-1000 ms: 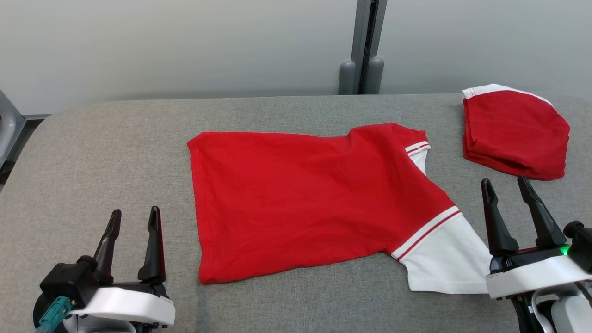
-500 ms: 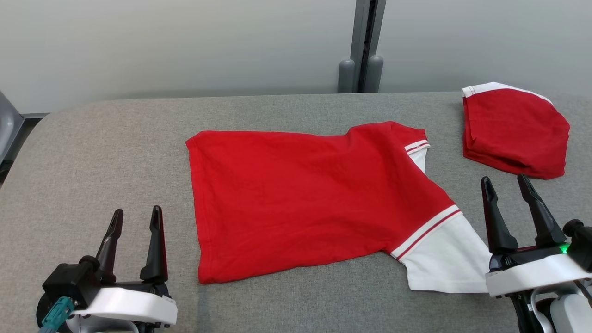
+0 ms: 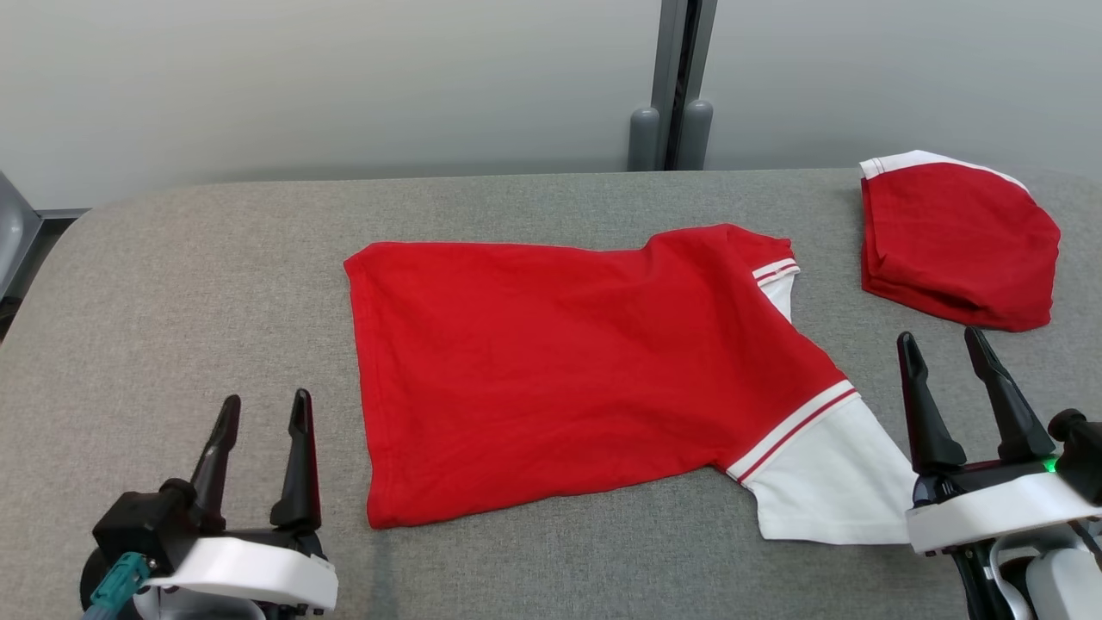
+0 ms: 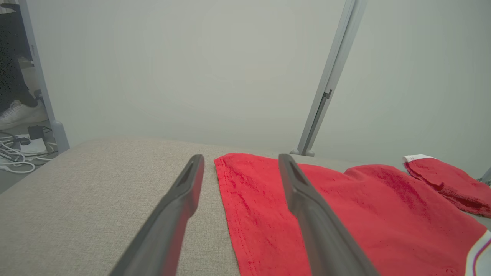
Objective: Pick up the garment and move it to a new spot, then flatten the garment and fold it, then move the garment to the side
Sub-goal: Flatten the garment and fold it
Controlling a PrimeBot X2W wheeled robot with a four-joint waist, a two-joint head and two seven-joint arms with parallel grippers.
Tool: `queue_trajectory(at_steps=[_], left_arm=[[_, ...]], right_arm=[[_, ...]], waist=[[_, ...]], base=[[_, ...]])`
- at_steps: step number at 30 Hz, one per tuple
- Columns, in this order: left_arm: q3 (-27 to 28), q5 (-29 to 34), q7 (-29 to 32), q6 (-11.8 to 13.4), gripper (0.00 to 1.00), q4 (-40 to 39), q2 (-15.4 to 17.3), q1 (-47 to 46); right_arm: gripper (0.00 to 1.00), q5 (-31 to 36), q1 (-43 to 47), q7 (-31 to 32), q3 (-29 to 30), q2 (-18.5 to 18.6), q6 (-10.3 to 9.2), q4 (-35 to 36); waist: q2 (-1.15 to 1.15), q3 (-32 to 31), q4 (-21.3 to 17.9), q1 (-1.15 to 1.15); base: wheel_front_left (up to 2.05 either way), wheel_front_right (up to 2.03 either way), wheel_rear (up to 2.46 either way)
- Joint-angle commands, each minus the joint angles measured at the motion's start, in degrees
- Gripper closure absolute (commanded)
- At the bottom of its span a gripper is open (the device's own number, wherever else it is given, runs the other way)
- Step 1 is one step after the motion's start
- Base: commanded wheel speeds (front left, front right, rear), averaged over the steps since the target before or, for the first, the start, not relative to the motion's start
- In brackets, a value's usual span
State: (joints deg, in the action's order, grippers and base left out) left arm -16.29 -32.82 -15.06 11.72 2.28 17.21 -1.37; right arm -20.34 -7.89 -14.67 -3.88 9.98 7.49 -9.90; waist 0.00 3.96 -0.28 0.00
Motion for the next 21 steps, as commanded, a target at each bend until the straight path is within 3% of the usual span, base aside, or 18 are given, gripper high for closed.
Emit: queue_trajectory(at_steps=[1, 11, 21], left_arm=[[-0.25, -0.48, 0.57, -0.39, 0.0, 0.54, -0.11, 0.94], [-2.88, -3.69, 7.11, -2.15, 0.0, 5.17, -0.69, 0.11], [-4.91, -5.04, 11.78, -3.49, 0.0, 8.28, -0.81, -1.47]], right_arm=[[0.0, -0.21, 0.06, 0.55, 0.6, 0.4, 0.02, -0.55], [0.0, -2.16, 2.28, 12.29, 4.37, 2.04, 0.02, -6.18], [0.0, -7.8, 4.14, 24.35, 2.99, 2.02, 0.02, -9.27]], waist=[[0.0, -0.02, -0.03, 0.0], [0.0, 0.73, -0.5, 0.0], [0.0, 2.04, -1.46, 0.0]], base=[[0.0, 0.0, 0.0], [0.0, 0.0, 0.0], [0.0, 0.0, 0.0]])
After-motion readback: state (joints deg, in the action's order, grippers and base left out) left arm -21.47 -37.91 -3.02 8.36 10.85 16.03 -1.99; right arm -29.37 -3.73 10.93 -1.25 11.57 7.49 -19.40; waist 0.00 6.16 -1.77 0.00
